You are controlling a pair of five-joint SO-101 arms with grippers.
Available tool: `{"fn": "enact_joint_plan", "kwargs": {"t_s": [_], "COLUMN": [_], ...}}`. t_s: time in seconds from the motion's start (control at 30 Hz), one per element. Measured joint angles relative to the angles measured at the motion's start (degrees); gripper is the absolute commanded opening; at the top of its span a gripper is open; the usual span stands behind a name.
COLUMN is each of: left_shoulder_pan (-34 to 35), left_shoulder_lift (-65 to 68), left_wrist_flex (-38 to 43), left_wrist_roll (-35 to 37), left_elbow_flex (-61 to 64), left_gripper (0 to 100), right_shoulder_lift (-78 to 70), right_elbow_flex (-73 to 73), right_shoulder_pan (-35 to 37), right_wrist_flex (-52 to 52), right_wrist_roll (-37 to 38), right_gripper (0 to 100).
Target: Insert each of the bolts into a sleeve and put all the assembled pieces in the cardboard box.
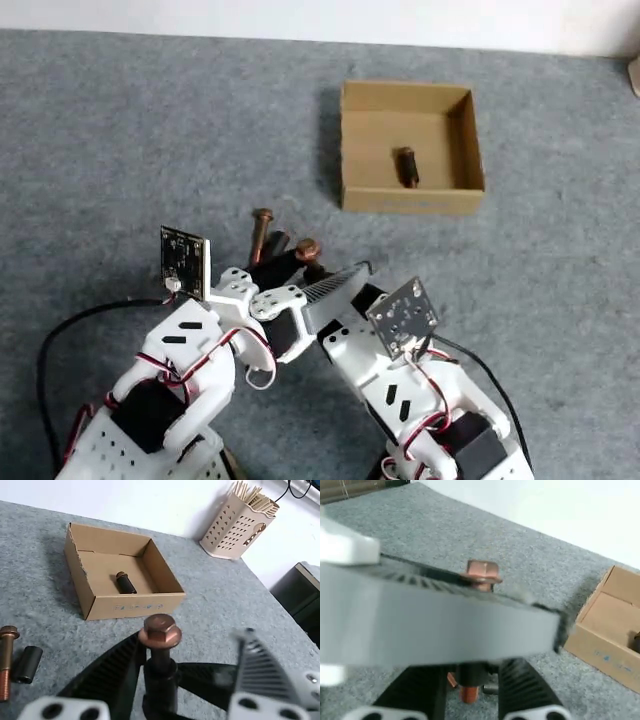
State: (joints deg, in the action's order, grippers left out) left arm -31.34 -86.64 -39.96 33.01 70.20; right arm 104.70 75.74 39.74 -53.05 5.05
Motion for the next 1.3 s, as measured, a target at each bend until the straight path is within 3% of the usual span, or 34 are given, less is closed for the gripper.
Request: {"fn": "enact_joint_plan", "kwargs": {"t_s": [0.3, 0.73, 1.03, 1.3], "left_shoulder_pan": [5.19, 3.69, 13.98, 21.1], "left_shoulder_lift": [-0.09, -0.18, -0.18, -0.18], "left_wrist_flex": [0.0, 0.0, 0.35, 11.52], "left_wrist_roll": [-0.18, -0.26, -0.26, -0.26], "left_elbow_flex": [0.0, 1.67, 5.1, 13.19], "left_gripper": [25, 25, 24, 24], "right_shoulder_lift": [0.0, 0.0, -0.09, -0.26], "right_elbow_flex": [1.58, 2.99, 8.18, 8.18], "right_shoulder_pan": [-2.29, -3.69, -9.41, -16.09], "right_wrist_flex": [-0.09, 0.0, 7.65, 8.62], "right_wrist_roll": [0.09, 0.09, 0.09, 3.78], "right_gripper": [0.5, 0.5, 0.5, 0.5]}}
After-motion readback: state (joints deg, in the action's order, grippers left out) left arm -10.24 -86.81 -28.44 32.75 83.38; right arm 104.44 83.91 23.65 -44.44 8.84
